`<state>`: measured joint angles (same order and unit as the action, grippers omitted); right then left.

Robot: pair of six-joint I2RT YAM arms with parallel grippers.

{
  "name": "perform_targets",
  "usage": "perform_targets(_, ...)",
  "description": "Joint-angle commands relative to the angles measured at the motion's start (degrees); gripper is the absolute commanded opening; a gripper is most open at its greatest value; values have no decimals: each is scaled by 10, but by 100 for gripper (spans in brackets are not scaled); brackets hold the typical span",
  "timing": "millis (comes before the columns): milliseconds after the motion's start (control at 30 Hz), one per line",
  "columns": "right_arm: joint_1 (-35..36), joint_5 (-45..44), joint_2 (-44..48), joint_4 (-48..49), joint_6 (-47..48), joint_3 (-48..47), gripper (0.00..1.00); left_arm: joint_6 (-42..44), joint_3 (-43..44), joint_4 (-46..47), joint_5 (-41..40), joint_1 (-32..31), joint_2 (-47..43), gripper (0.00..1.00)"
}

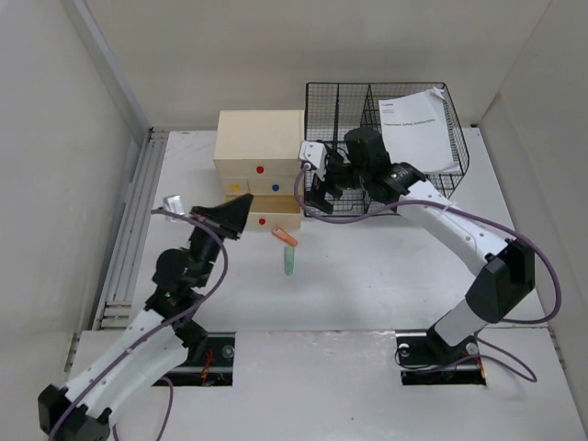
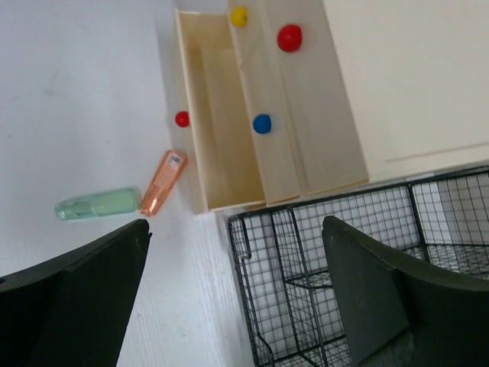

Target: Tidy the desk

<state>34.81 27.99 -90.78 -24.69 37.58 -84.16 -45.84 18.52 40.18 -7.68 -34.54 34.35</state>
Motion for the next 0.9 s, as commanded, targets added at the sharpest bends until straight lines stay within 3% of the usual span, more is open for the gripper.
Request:
perform_targets(0,27,-29,43,32,1,-3,99,154,105,-227,-65,-6,-46,0)
perform_targets(67,46,-37,32,32,-42,4,99,194,197,-330,-51,-6,-29,9)
perform_targets(100,59,-59,26,32,-54,11,91,214,228,-365,-40,-6,-18,15)
perform_targets(167,89,-124,6,53,-105,41,59,268,312,-464,-19,-6,9,22)
perform_targets(200,125,-213,-4,65,-126,50,28,283,333,-494,-14,-6,34,26)
perform_targets(267,153,-260,-32,72,-160,56,23,334,361,-534,-8,-6,49,31)
perform_targets(333,159,-245,-77,67,-202,51,18,363,344,-535,-21,-6,43,36)
perform_targets(500,170,-235,-152,64,-261,16,28,380,236,-456,-54,-6,-45,60)
perform_targets(633,176,-270,-203,61,-268,-21,37,388,210,-438,-59,-6,-110,68)
perform_targets(700,181,-277,-218,50,-268,-28,46,393,199,-438,-65,-6,-140,69)
perform_targets(867,181,-293,-231,56,-273,-27,53,404,179,-433,-54,-6,-189,73)
